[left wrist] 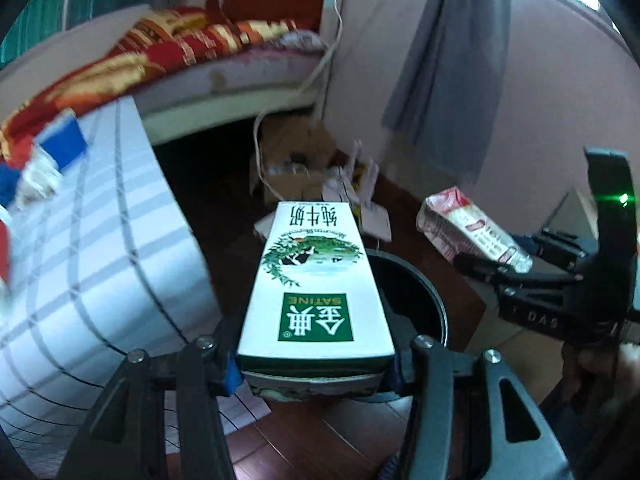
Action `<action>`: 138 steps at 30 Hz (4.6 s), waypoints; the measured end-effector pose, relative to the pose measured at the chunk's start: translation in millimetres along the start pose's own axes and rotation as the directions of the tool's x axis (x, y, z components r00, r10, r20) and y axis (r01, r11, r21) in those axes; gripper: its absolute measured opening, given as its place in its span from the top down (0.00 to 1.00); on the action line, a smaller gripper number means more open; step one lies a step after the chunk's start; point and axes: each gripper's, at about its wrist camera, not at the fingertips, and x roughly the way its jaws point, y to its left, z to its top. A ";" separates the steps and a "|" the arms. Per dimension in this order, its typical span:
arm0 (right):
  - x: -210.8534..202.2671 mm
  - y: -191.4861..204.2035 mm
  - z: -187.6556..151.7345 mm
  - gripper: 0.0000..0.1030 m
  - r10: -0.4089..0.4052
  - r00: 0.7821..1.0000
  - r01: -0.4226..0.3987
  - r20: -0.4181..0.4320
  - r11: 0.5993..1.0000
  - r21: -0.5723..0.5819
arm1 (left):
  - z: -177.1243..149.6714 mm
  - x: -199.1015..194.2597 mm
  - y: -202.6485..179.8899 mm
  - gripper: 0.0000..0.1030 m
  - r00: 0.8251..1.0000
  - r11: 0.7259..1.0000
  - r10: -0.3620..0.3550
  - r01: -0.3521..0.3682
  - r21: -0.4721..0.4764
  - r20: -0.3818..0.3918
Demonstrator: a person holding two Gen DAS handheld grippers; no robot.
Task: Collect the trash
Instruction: 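Carry carton and snack bag over the black bin and open both tools, then move both tools back toward the table, then grasp the clear plastic bag with left tool while right tool grasps red paper cup, then carry plastic bag and red cup over the bin and open both tools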
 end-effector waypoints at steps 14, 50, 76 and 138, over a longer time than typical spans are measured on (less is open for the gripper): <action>97.0 -18.3 -40.4 0.00 -0.014 0.978 -0.008 -0.209 0.994 -0.104 | -16.1 86.7 -18.4 0.25 0.968 0.985 -0.171 0.166 -0.042 -0.186; -56.0 105.4 41.8 0.00 0.056 0.984 -0.044 0.171 0.997 -0.069 | -8.5 -94.5 68.1 0.02 0.921 0.934 0.345 -0.319 -0.162 0.178; -19.1 343.8 106.6 0.00 0.308 0.945 -0.271 0.106 0.925 -0.268 | -78.8 -178.5 258.1 0.02 0.800 0.746 0.590 -0.486 -0.456 0.112; -30.7 153.1 74.0 0.42 0.140 0.978 -0.144 0.153 0.989 0.019 | -5.1 -119.8 153.6 0.54 0.930 0.930 0.324 -0.279 -0.239 0.174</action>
